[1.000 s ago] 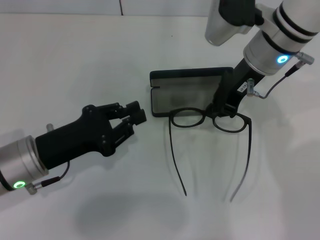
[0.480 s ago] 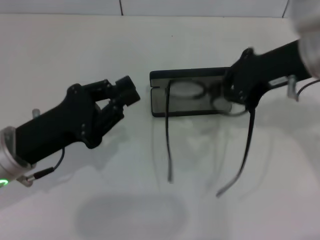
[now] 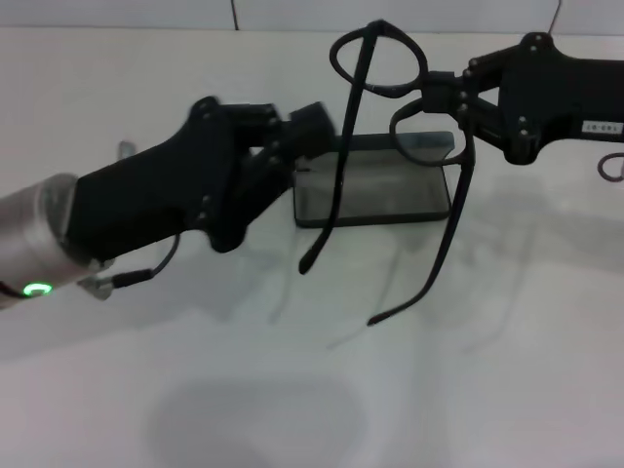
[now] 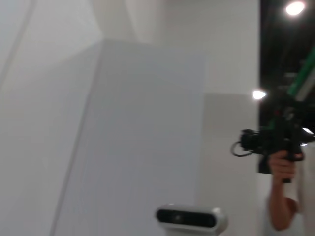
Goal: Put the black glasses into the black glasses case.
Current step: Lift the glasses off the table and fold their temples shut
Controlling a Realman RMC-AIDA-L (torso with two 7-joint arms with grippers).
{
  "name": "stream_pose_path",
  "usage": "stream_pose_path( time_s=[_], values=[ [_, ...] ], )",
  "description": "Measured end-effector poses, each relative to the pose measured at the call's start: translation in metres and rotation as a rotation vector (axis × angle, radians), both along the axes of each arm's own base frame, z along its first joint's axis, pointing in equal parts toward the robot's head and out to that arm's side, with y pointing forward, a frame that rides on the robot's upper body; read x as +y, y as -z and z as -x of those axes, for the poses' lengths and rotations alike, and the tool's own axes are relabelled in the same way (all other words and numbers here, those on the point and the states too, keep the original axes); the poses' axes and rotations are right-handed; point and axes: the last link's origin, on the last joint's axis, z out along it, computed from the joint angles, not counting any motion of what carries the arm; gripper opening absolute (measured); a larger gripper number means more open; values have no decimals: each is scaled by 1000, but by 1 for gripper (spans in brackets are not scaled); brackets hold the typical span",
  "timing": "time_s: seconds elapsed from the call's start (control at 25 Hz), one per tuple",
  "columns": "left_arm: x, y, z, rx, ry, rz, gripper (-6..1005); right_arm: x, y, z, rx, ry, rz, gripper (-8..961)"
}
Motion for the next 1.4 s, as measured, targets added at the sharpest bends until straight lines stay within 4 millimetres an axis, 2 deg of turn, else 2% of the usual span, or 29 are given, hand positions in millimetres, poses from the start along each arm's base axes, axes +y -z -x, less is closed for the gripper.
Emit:
stream_pose_path(
  time_s=[0.2,0.36,0.68,1.4],
  values=[
    [5,7,-18,13,77,40,33,3,3,-2,43,-6,19,36],
    [5,10,-22,13,92,52,33,8,7,1,65,-10,36,36],
    [6,14,-20,12,66,50,34,10,14,6,83,-31,76,35],
    [10,24,-13,25,-14,14,33,-1,23,11,174,-78,173,35]
  ],
)
